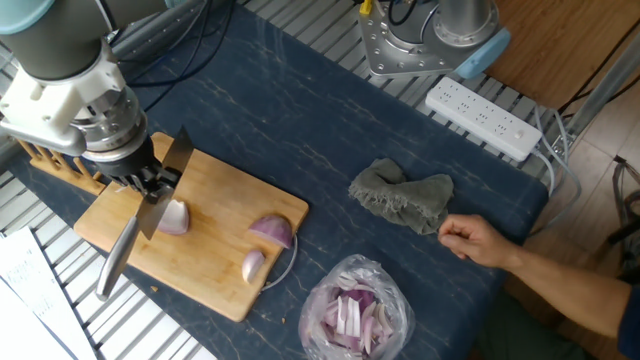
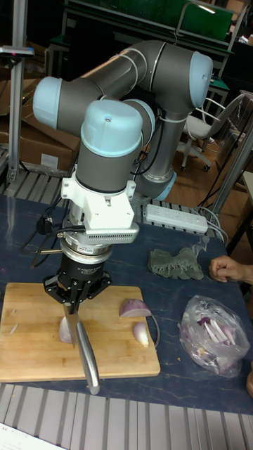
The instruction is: Chop the onions
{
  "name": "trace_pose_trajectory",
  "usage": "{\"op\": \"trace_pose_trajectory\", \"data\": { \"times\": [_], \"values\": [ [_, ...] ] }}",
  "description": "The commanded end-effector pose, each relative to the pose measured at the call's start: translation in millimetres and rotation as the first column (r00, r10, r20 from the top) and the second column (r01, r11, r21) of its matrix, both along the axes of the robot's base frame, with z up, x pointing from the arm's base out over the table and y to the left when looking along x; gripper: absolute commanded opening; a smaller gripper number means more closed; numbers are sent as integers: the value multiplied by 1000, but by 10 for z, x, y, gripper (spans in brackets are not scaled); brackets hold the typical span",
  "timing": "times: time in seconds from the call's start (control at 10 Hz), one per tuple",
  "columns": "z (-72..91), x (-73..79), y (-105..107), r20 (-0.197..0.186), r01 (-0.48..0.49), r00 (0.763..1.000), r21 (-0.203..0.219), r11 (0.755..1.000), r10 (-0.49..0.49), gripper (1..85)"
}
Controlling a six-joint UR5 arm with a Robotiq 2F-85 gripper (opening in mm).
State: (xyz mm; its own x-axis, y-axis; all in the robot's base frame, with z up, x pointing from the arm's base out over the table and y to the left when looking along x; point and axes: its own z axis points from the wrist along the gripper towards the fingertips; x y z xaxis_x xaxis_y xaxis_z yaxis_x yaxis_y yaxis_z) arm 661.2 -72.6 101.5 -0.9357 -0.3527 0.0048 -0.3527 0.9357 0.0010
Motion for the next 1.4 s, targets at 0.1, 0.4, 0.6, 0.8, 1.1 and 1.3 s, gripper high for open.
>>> {"op": "trace_pose_trajectory", "data": {
  "times": [0.1,0.4,0.6,0.8,1.1,1.3],
  "values": [
    [-15,6,41,6,7,1000,12,1000,-7,10],
    [-33,27,26,11,7,1000,9,1000,-7,10],
    [-46,39,13,12,5,1000,7,1000,-5,10],
    [-65,60,6,17,5,1000,7,1000,-5,10],
    [-72,64,17,17,8,1000,12,1000,-9,10],
    [-76,65,13,17,8,1000,10,1000,-8,10]
  ]
}}
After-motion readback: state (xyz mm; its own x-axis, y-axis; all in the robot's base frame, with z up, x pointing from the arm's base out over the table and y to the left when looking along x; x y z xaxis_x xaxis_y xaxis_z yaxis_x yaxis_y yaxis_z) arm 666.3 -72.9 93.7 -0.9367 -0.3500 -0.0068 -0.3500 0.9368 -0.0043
